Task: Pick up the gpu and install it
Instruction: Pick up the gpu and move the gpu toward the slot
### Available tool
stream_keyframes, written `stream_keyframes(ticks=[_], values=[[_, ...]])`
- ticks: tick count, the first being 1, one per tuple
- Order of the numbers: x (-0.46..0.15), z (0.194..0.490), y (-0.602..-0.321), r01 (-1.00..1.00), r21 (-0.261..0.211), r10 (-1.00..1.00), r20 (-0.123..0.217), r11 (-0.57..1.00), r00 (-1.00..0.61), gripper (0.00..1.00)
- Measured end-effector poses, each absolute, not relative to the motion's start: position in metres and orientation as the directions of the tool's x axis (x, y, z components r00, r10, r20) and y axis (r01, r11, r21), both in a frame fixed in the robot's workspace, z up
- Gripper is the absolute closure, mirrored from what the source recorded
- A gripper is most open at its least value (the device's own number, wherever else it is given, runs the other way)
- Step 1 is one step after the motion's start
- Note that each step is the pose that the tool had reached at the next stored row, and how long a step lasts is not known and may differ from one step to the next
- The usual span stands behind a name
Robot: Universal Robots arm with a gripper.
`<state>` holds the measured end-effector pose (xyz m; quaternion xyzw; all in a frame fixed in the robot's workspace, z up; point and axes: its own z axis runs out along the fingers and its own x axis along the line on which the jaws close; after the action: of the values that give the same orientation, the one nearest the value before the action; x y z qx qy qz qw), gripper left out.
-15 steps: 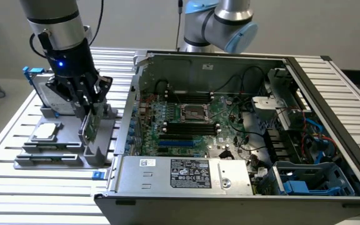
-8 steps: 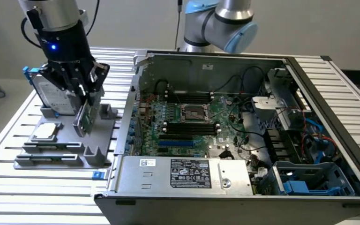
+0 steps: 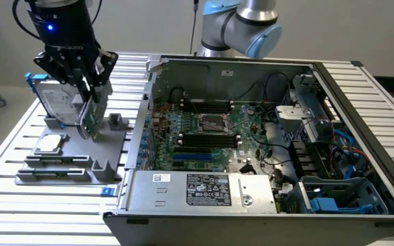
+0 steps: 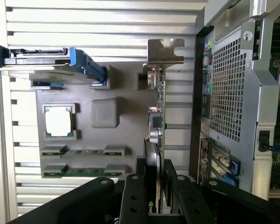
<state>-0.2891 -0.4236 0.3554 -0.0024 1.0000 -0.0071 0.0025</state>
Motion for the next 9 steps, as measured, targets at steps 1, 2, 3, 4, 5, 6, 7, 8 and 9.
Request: stream_keyframes(ticks=[1, 2, 3, 4, 5, 6, 7, 8, 9], values=[[-0.287, 0.36, -0.424, -0.005, -0.014, -0.005, -0.005, 1.0, -1.0, 0.74], [-0.284, 0.364, -0.424, -0.005, -0.014, -0.005, -0.005, 1.0, -1.0, 0.74], [-0.281, 0.369, -0.425, -0.005, -0.014, -0.005, -0.005, 1.0, -1.0, 0.74], [-0.277, 0.373, -0.425, -0.005, -0.014, -0.005, -0.004, 1.0, -1.0, 0.74], [-0.273, 0.378, -0.426, -0.005, -0.014, -0.005, -0.004, 1.0, -1.0, 0.74], [-0.269, 0.382, -0.426, -0.005, -0.014, -0.005, -0.004, 1.0, -1.0, 0.74], [-0.265, 0.387, -0.427, -0.005, -0.014, -0.005, -0.003, 1.0, -1.0, 0.74], [-0.26, 0.391, -0.427, -0.005, -0.013, -0.005, -0.003, 1.0, -1.0, 0.74], [-0.256, 0.396, -0.428, -0.005, -0.013, -0.005, -0.003, 1.0, -1.0, 0.74]])
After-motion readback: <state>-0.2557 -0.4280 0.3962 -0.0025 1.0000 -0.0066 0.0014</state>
